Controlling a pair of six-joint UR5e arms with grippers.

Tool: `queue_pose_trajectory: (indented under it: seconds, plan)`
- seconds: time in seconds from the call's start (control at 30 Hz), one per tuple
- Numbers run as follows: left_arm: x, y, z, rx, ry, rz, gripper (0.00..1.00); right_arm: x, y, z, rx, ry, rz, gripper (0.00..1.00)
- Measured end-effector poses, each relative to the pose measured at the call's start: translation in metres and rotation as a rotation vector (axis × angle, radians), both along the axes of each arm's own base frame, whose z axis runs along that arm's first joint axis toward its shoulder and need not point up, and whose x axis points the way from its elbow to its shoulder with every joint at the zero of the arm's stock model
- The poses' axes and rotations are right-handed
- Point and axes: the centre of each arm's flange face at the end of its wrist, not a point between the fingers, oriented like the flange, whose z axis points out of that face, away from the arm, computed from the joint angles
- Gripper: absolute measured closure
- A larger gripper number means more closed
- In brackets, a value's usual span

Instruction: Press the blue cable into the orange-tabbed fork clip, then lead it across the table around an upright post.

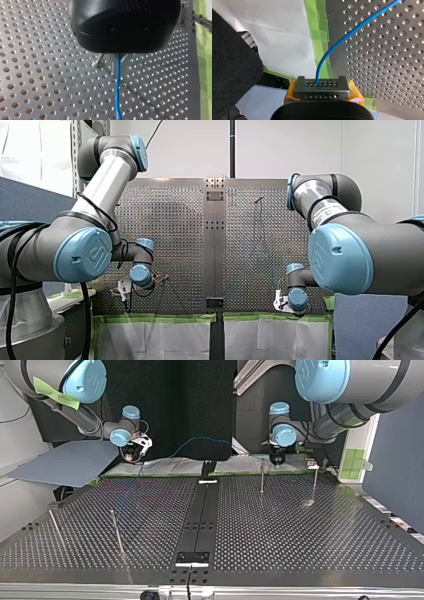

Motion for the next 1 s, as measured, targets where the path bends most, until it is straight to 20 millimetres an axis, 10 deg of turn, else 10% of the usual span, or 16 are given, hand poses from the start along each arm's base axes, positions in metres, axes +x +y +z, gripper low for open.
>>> queue_pose_trajectory:
  seconds: [0.9,0.97,1.0]
  plan:
    - [0.023,-0.001,0.013,-0.016,-0.022,0.005,1.00,0.000,-0.002,0.001,-0.005,-0.001,-0.001,1.00]
    - [0.023,-0.001,0.013,-0.014,-0.023,0.006,0.69,0.000,-0.002,0.001,-0.005,-0.001,-0.001,1.00]
    - [0.023,-0.001,0.013,-0.012,-0.023,0.006,0.69,0.000,-0.002,0.001,-0.005,-0.001,-0.002,1.00]
